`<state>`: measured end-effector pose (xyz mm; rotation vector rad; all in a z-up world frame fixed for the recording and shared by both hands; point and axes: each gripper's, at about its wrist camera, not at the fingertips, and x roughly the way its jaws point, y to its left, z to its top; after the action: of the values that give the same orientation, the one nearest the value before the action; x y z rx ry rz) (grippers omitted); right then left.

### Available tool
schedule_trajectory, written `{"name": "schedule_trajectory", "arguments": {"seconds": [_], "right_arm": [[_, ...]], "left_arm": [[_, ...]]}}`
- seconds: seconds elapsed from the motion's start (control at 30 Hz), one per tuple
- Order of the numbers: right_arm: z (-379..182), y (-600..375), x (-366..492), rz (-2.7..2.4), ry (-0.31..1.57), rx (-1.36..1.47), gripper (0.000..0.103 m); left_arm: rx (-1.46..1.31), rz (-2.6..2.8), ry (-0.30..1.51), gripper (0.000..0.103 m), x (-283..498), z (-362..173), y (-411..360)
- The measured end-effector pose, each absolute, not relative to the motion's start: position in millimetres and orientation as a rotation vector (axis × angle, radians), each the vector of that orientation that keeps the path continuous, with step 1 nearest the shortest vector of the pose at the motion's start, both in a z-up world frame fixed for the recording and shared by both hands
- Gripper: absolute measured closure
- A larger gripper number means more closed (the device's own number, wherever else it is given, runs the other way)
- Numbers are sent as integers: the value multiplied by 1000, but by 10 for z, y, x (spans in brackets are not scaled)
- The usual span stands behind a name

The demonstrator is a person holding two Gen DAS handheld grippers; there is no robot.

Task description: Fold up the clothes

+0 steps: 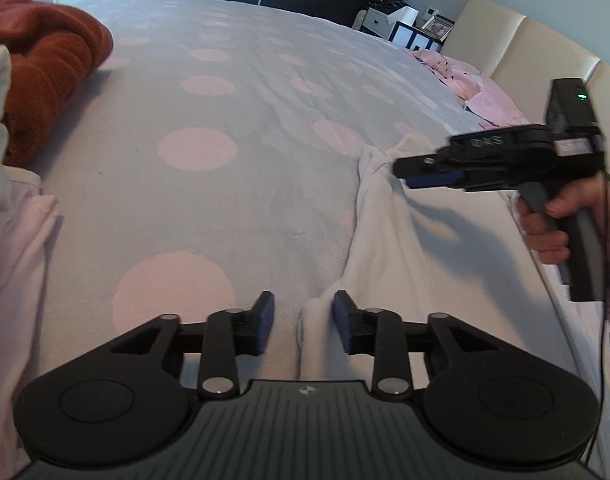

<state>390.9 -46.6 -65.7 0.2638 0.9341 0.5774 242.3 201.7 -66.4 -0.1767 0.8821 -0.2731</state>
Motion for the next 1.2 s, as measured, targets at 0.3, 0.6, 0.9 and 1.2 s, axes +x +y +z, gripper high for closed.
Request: {"name": "schedule_trajectory", "arguments": {"seconds": [0.3,0.6,0.9,1.2], "right_arm": [[-373,-817,2352,645,923,224,67],[-426,-966,567,694,976,273,67],[-766,-698,-542,827,1102,172,69],[-1219,-327,-583,788,1138,107,74]], "left_arm": [[-84,-343,892,71,1740,-340,1834],[-17,-448,903,71,877,-221,1394],[79,-455,988,71,671,-337,931],[94,-392,1012,71,540,-423,848]]}}
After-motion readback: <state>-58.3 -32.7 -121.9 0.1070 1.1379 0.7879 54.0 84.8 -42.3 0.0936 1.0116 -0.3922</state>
